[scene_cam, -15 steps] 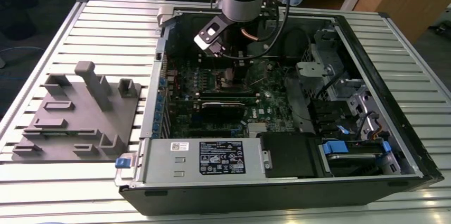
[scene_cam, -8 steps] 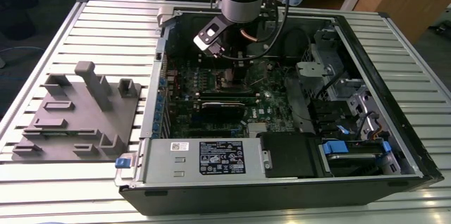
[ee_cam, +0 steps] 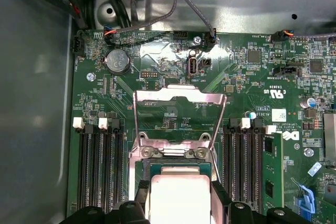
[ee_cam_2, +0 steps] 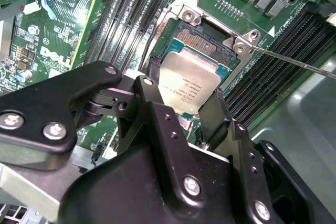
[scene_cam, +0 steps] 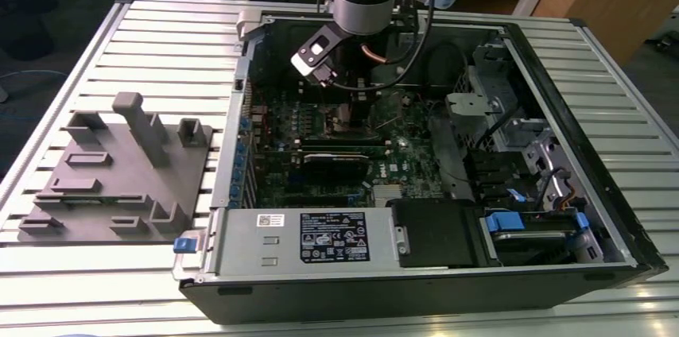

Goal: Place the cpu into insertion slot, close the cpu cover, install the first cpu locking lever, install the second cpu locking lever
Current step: 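Place the cpu into insertion slot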

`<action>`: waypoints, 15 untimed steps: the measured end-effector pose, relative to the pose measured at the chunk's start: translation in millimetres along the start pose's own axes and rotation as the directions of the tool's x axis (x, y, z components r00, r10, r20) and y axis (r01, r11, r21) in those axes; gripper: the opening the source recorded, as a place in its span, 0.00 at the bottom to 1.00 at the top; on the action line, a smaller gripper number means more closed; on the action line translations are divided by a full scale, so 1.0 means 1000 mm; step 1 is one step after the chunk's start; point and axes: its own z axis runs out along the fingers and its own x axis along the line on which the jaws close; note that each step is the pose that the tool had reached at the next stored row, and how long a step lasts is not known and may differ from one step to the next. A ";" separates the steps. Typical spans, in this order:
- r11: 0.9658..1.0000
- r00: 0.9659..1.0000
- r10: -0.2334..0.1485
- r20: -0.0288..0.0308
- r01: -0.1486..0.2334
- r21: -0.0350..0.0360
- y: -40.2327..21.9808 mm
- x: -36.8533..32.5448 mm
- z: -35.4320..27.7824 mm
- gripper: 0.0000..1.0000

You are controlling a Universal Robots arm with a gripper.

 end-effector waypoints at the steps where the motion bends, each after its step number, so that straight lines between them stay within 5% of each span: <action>1: 1.000 1.000 0.000 0.000 0.000 0.000 0.0000 0.0000 0.0000 0.54; 15: 1.000 1.000 0.000 0.000 0.000 0.000 -0.0002 0.0000 0.0031 0.54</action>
